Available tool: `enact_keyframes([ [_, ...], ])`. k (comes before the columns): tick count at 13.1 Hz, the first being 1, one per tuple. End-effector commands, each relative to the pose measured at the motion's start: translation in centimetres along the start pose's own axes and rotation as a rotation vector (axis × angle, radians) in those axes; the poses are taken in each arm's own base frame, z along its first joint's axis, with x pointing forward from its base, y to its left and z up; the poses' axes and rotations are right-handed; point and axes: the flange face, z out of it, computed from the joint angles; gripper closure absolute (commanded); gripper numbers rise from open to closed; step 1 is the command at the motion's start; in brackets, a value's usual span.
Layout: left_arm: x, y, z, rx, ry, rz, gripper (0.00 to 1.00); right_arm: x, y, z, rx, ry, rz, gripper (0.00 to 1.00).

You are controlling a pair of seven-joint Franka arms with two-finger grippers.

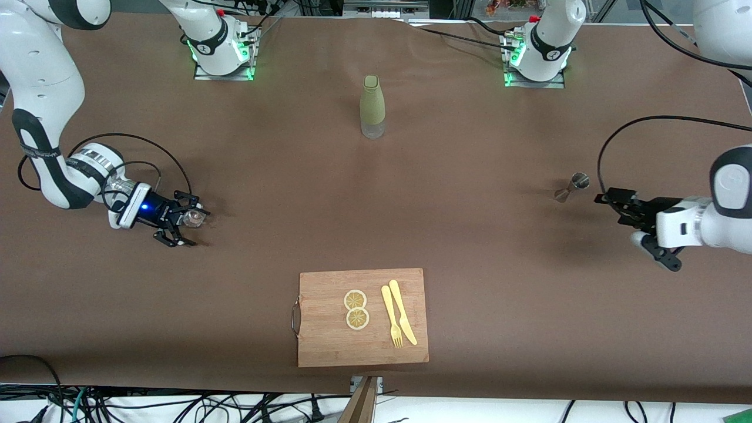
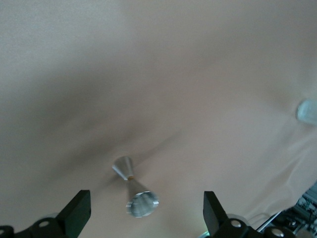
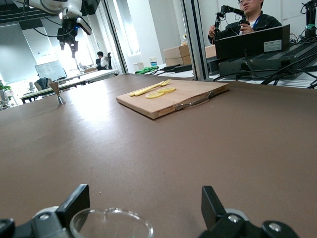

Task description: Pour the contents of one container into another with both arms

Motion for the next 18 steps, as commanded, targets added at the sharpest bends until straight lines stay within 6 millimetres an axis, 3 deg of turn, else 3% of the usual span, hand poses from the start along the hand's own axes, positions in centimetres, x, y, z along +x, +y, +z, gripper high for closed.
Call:
enact_keyframes([
  [1,-0.3,6.4,-3.7,0.148,-0.001,-0.037,0.00,1.9,0.0,-0.1,0.015,0.003,0.027,0.00],
  [2,-0.8,8.0,-5.2,0.187,0.013,-0.015,0.00,2.2,0.0,-0.1,0.015,0.002,0.027,0.00],
  [5,-3.5,9.9,-9.5,0.240,0.080,-0.011,0.00,1.5,-0.5,-0.2,0.036,-0.015,0.013,0.00],
  [8,-6.0,11.1,-12.6,0.321,0.107,-0.023,0.00,0.7,-1.4,-1.3,0.095,-0.032,0.032,0.00],
  [10,-7.5,13.5,-14.6,0.341,0.151,-0.091,0.00,0.6,-1.5,-1.8,0.111,-0.035,0.041,0.00],
  [12,-7.7,15.4,-14.2,0.303,0.145,-0.245,0.00,0.1,-1.7,-2.7,0.125,-0.054,0.046,0.00],
  [14,-8.4,18.0,-15.8,0.269,0.194,-0.376,0.00,-0.1,-1.9,-3.5,0.133,-0.061,0.052,0.00],
  [18,-8.3,18.5,-16.7,0.228,0.226,-0.427,0.00,0.9,-1.7,-7.0,0.151,-0.106,0.109,0.00],
])
